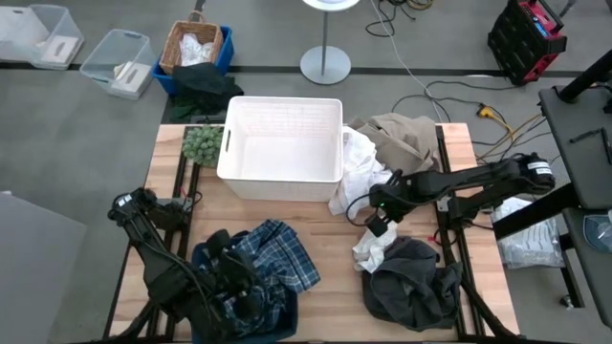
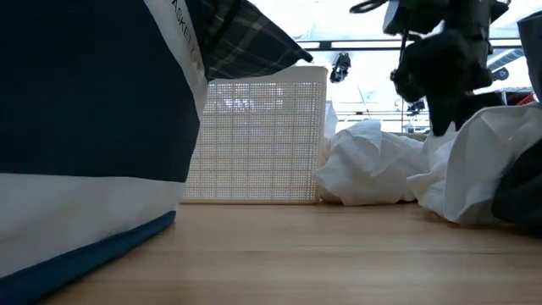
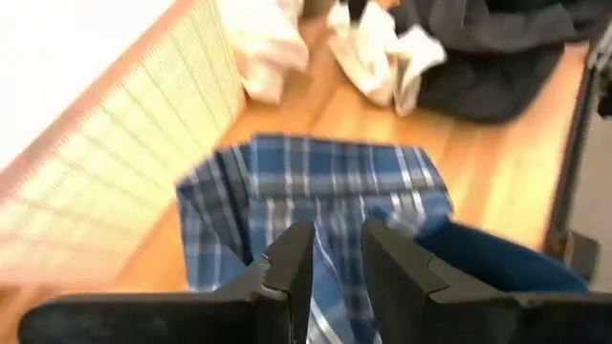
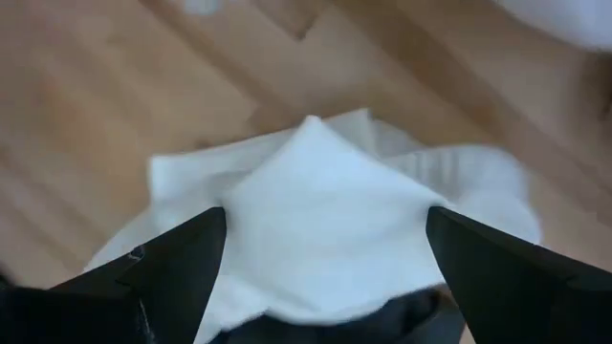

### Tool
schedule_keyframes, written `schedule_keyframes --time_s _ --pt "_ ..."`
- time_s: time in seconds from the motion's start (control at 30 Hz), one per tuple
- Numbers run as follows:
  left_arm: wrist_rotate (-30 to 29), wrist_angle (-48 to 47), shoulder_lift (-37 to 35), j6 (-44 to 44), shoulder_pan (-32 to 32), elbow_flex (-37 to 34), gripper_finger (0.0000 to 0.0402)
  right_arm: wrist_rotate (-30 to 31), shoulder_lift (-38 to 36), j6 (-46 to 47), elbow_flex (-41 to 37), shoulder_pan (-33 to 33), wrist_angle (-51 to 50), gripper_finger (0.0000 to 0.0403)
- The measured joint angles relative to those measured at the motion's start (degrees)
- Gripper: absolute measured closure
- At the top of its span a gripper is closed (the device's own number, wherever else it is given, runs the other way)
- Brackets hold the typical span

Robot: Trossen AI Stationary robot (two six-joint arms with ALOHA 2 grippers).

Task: Sort clothes
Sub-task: Put the white shorts into the white laundry organizer

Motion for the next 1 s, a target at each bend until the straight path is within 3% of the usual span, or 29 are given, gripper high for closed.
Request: schedule_keyframes --time_s 0.2,0.6,1.0 --pt "-2.48 -0.04 -0.29 1.75 0.89 -1.51 0.0329 4.97 5.82 -1.42 -0.06 -0.03 0.74 0.0048" --pt "-2.38 -0.07 -0.34 1.09 1.36 -6.58 0.0329 3.07 23.13 -10.99 0.35 -0.06 7.47 0.0048" --pt "-2.43 -0.04 -0.37 0.40 1.36 -7.71 0.0328 6.12 21.77 -14.70 1.40 0.74 6.32 0.0049"
